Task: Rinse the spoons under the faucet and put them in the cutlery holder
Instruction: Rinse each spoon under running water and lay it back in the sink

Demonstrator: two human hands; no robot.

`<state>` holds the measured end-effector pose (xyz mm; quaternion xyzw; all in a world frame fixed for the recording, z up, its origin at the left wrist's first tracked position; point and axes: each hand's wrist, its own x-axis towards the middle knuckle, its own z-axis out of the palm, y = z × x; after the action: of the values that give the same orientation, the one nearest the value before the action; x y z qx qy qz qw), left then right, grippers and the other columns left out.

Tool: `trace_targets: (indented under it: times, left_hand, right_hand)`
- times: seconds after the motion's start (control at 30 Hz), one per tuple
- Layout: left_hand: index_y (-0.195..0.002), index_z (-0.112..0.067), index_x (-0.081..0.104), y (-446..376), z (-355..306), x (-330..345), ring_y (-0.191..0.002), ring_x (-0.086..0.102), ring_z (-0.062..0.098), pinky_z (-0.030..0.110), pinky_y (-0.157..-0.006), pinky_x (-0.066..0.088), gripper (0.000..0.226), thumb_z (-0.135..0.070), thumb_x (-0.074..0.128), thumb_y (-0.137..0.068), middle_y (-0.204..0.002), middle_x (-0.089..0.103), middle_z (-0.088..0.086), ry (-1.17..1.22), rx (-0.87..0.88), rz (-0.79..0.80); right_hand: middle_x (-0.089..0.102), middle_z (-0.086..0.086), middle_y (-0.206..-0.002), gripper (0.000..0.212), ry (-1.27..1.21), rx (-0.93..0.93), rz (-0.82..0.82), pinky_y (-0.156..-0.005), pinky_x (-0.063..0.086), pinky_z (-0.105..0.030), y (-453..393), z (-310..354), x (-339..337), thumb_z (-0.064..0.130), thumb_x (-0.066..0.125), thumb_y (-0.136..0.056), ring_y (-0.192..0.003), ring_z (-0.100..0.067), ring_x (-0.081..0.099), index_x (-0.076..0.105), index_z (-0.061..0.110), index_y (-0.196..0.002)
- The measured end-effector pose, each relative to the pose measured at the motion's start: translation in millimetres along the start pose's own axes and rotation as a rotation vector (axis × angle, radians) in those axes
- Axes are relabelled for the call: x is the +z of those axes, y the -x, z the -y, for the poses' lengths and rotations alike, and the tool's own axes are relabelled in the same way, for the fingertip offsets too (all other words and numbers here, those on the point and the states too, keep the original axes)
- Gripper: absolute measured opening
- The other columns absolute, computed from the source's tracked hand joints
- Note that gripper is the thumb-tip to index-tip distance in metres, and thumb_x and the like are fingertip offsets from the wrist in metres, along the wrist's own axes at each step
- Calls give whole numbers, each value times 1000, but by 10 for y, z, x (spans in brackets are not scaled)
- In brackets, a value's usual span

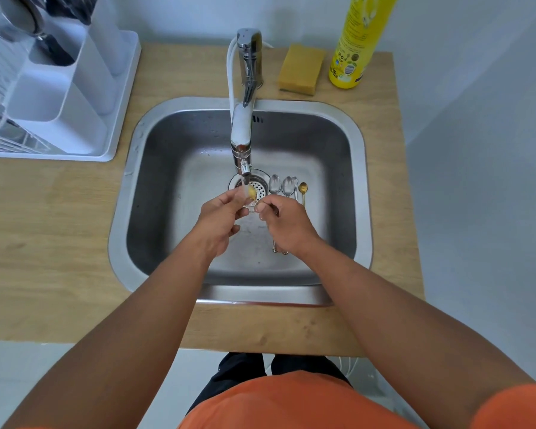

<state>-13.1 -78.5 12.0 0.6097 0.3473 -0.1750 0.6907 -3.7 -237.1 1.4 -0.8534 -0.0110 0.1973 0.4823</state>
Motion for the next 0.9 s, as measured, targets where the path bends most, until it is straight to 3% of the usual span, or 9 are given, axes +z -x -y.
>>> trace_targets:
  times: [0.1,0.17,0.27,0.43,0.53,0.63,0.77,0.87,0.9]
  left_hand:
    - [-122,-28,75,-12,42,-45,-72,61,3,27,-66,40,22,-29,67,-102,-95,77,-13,28,26,43]
    - [-131,-27,71,-15,52,-63,-70,58,4,27,-67,39,30,-31,67,-102,-95,74,-13,47,27,78]
    - [-132,-26,70,-15,42,-68,-67,53,5,27,-67,35,33,-37,66,-101,-96,67,-11,82,10,167]
    - [-103,-31,71,-15,30,-49,-69,55,5,27,-64,32,10,-39,64,-101,-85,65,-13,88,11,188]
    - [-86,-32,72,-31,-14,-26,-64,58,3,31,-67,32,18,-41,66,-101,-81,68,-14,32,-2,108]
    - [-76,-39,76,-28,-53,5,-67,59,3,35,-72,32,28,-50,65,-98,-81,70,-19,-17,1,37]
    - [-66,-47,76,4,-77,21,-79,65,5,38,-75,34,30,-54,67,-94,-79,72,-23,-48,5,-29]
    - [-75,-43,79,32,-69,-19,-86,66,10,31,-69,36,14,-54,82,-82,-76,75,-21,-71,39,-45]
    - [-80,-38,79,25,-51,-35,-87,66,10,30,-67,37,21,-57,84,-75,-76,75,-21,-76,58,-41]
  right_hand:
    - [67,1,-77,23,-110,11,66,-51,49,-29,7,17,-24,26,55,-101,-51,-5,52,69,26,-82]
    - [65,10,-72,25,-136,-16,109,-56,43,-22,17,30,-45,25,56,-101,-51,0,48,69,26,-80]
    - [66,8,-77,24,-193,-32,168,-61,41,-25,7,29,-95,23,55,-104,-57,-4,45,72,19,-88]
    - [67,1,-77,23,-277,-55,215,-57,41,-22,-7,47,-98,19,56,-104,-56,-7,46,73,11,-92]
    - [71,-15,-84,23,-268,-36,210,-58,41,-27,-14,61,-65,21,57,-103,-58,-12,47,73,11,-90]
    - [75,-6,-83,22,-218,-58,188,-60,43,-15,-29,104,-51,19,60,-102,-54,2,52,74,8,-88]
    - [72,12,-71,22,-183,-44,188,-65,45,-13,-52,126,-44,17,61,-102,-59,4,58,74,9,-86]
    - [75,4,-80,22,-202,-20,188,-70,54,-34,-51,96,-36,18,60,-102,-69,-21,67,74,8,-90]
    - [75,0,-82,21,-217,-16,194,-68,53,-37,-43,85,-30,19,60,-103,-66,-26,63,75,9,-91]
